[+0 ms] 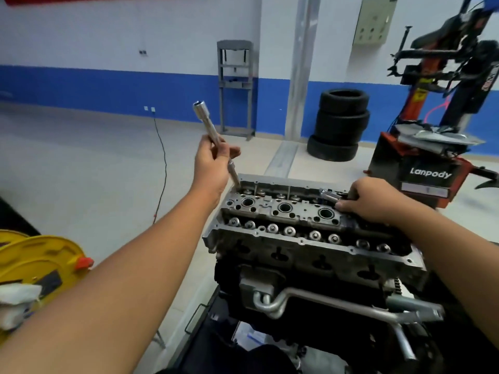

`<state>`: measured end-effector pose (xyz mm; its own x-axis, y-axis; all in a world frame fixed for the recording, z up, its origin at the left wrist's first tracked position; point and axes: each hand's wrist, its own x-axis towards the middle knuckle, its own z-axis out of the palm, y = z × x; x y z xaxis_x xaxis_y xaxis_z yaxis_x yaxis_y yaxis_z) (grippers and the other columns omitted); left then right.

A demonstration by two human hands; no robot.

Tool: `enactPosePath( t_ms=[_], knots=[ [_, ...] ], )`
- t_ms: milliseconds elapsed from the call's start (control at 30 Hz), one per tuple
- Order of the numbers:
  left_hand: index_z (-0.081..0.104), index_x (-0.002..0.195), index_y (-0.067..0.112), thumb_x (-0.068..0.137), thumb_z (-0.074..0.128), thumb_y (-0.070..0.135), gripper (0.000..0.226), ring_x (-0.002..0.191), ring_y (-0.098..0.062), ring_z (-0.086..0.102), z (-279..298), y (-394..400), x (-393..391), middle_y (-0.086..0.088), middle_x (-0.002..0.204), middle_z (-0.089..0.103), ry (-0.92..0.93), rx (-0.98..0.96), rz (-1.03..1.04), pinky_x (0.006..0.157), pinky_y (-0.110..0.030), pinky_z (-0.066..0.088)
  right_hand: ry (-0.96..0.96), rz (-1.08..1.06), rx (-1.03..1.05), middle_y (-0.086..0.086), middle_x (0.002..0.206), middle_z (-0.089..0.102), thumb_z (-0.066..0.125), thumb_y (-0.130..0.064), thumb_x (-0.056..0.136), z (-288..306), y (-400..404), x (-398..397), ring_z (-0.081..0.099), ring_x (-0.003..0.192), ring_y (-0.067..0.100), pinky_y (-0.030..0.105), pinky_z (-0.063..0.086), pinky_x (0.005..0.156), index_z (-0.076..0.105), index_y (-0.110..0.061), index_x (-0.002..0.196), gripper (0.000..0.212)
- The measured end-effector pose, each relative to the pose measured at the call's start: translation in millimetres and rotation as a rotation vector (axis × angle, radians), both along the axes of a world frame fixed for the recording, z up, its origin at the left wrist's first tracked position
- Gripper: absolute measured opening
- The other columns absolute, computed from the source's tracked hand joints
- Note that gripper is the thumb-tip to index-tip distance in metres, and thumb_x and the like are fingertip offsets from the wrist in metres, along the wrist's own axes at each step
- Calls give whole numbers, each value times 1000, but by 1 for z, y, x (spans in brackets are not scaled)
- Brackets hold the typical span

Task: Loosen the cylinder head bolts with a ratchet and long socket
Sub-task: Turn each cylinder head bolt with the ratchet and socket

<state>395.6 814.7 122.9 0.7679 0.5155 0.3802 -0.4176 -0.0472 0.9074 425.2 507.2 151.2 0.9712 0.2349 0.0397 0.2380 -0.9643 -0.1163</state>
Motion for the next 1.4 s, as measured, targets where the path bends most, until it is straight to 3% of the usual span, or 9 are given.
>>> enactPosePath(
  t_ms=[200,333,400,500,567,767,967,1167,1400],
  knots=[
    [53,98,28,111,48,18,17,89,-15,78,-17,3,13,-4,93,77,78,72,44,86,-37,57,-43,44,-20,8,91,61,62,-45,101,-2,-3,0,58,86,28,40,48,74,53,-16,85,34],
    [52,98,27,112,46,17,18,88,-17,78,-15,3,17,-4,92,77,70,88,40,92,-41,59,-121,64,338,8,79,62,64,-39,101,11,6,1,58,71,23,37,43,59,57,-15,90,27],
    [52,98,27,112,46,18,18,89,-18,78,-16,2,17,-4,92,76,48,116,36,92,-42,59,-122,106,550,10,76,66,67,-39,99,21,16,0,60,63,26,39,50,56,60,-16,100,24],
    [54,98,30,111,50,21,16,83,-20,76,-22,-2,16,-1,86,71,5,129,48,88,-45,63,-15,187,800,10,78,71,68,-31,100,34,34,-1,56,51,20,32,48,45,53,-39,123,28],
    [55,94,35,109,55,26,18,74,-16,74,-26,-4,17,2,81,68,-22,156,102,80,-44,66,22,248,838,8,74,72,68,-26,100,40,47,1,51,46,14,28,44,42,61,-46,121,30],
    [59,91,35,106,61,37,15,76,-16,75,-30,-4,23,0,84,72,0,206,94,79,-45,66,-79,351,820,4,68,69,71,-21,98,49,91,7,54,45,4,19,41,42,65,-45,123,35],
    [58,94,31,111,47,26,21,83,-19,73,-34,-5,22,1,91,72,44,240,76,85,-50,62,-293,436,801,5,75,64,68,-25,101,75,134,5,64,73,23,36,53,63,58,-48,134,42],
    [59,89,38,108,54,25,23,83,-6,70,-38,-6,22,10,86,72,34,340,118,71,-12,51,-322,504,592,-4,88,63,63,-29,103,96,160,-1,63,70,27,52,61,71,53,-52,135,40],
    [58,87,39,107,57,23,25,80,-12,71,-39,-3,22,8,81,71,-3,348,169,67,-11,51,-403,567,334,-19,80,50,63,-31,103,110,166,0,55,64,11,35,49,59,53,-49,137,39]
  ],
)
